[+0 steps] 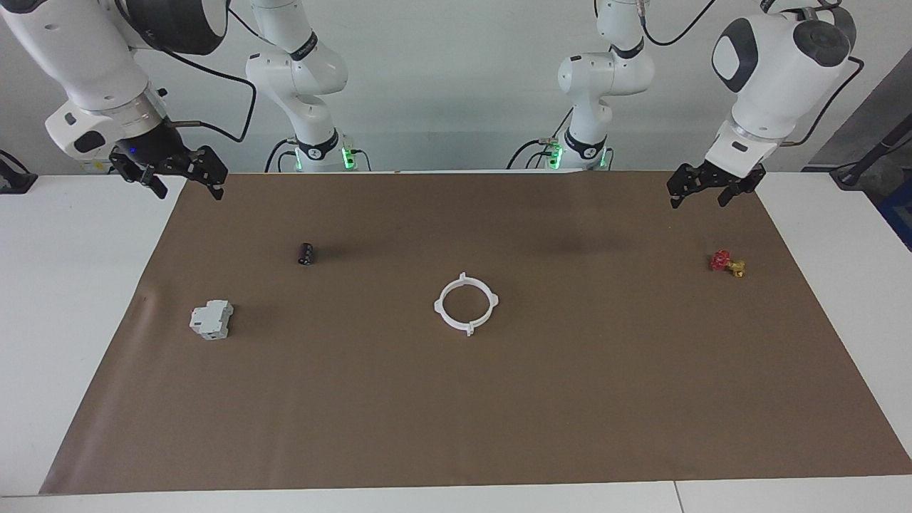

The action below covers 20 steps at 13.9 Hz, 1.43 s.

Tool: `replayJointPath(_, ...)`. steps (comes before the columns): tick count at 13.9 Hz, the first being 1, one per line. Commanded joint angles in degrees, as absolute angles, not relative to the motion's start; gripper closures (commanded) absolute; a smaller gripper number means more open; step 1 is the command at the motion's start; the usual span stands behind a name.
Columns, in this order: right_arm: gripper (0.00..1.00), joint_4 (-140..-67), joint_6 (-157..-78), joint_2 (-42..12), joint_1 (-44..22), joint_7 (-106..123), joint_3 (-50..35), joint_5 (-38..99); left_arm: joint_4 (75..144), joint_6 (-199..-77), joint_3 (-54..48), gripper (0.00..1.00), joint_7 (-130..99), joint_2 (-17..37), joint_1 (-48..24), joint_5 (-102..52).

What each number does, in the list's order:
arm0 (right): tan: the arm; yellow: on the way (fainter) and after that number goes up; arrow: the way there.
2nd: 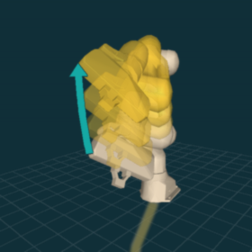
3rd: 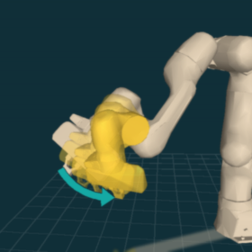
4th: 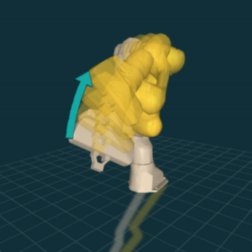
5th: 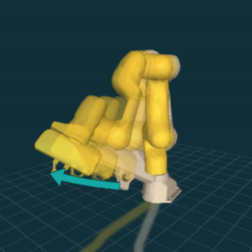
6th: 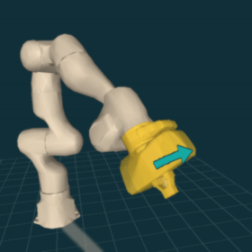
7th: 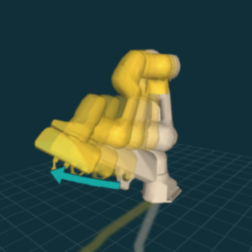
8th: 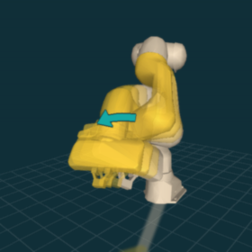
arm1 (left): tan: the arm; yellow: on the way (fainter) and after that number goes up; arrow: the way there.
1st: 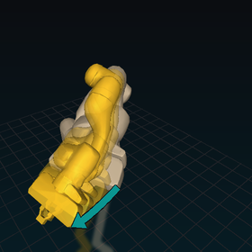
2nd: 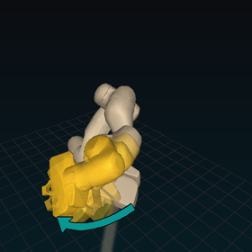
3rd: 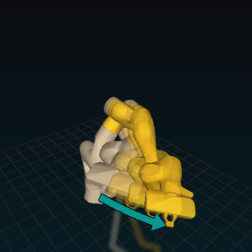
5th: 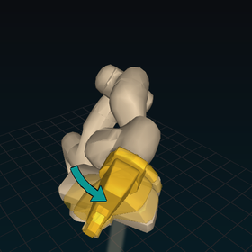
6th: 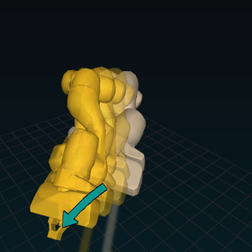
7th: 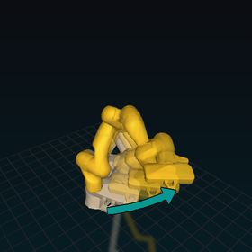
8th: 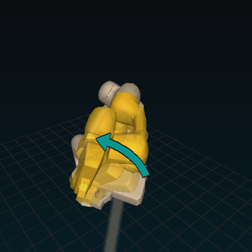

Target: Assemble drain pipe with both arms

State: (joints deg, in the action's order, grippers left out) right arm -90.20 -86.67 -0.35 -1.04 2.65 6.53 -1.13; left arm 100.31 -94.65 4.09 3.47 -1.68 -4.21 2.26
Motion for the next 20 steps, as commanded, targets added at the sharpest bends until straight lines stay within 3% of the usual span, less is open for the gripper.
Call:
replayJointPath(1, 0.00, -92.29, -87.80, 1.32, -0.88, 1.41, 6.24, -0.70, 95.98, -90.89, 4.48, 0.00, 4.39, -0.79, -5.19, 1.50)
replayJointPath(20, 0.00, -92.55, -87.80, 1.41, -0.88, 1.41, 6.24, -0.70, 95.27, -91.06, 3.34, 0.00, 3.87, -2.72, -5.10, 1.41)
